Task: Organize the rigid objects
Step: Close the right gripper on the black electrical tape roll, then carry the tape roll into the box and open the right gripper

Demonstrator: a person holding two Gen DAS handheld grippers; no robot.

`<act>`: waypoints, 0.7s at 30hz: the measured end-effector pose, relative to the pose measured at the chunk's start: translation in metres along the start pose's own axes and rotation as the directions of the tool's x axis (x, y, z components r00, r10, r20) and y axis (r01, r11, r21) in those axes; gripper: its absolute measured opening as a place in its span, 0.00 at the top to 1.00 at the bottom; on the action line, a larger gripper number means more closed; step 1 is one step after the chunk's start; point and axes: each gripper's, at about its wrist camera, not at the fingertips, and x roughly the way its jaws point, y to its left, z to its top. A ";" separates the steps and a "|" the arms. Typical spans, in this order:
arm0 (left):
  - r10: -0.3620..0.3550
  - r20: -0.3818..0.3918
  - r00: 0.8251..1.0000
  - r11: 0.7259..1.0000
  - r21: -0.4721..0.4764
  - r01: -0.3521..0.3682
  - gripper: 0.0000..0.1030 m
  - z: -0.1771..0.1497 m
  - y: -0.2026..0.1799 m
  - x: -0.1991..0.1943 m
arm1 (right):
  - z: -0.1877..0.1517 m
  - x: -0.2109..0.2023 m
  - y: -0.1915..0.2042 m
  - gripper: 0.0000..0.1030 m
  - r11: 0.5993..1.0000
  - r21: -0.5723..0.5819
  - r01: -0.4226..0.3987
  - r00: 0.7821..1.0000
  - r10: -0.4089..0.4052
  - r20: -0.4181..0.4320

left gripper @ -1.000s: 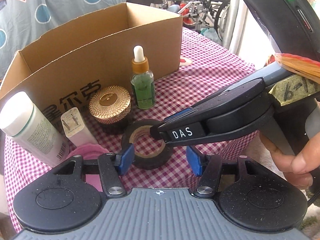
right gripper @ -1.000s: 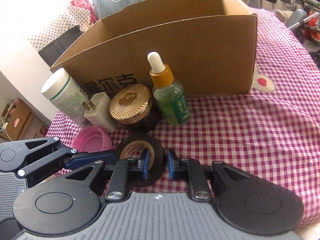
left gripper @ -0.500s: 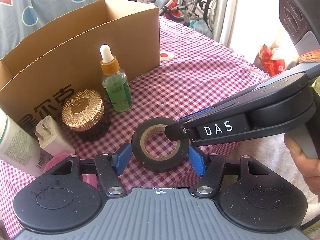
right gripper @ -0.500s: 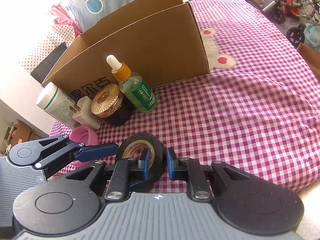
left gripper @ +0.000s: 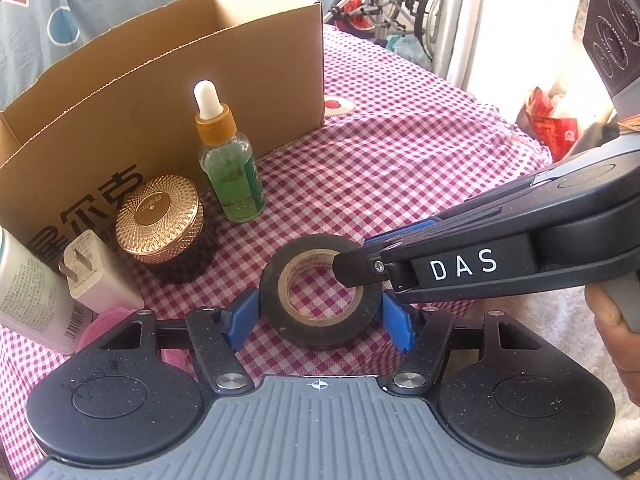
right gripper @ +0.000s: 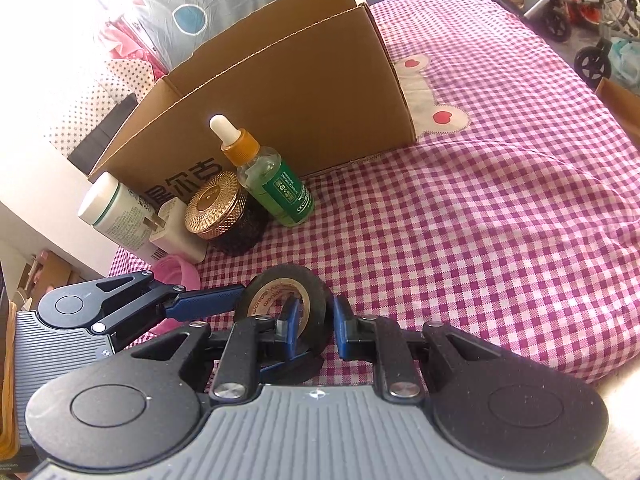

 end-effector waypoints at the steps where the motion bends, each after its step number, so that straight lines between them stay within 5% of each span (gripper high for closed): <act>1: 0.002 0.003 1.000 1.000 -0.001 -0.002 0.36 0.000 0.000 0.000 | 0.000 0.000 0.000 0.81 1.000 0.000 -0.002 1.000 0.002 0.003; 14: 0.038 0.092 0.995 0.999 0.012 -0.039 0.37 0.006 -0.001 -0.029 | 0.001 -0.027 0.021 0.79 1.000 -0.012 0.000 0.996 0.002 0.095; 21: 0.129 0.279 0.952 0.991 -0.005 -0.132 0.37 0.024 0.009 -0.090 | 0.026 -0.072 0.071 0.79 0.986 -0.165 0.020 0.967 0.023 0.253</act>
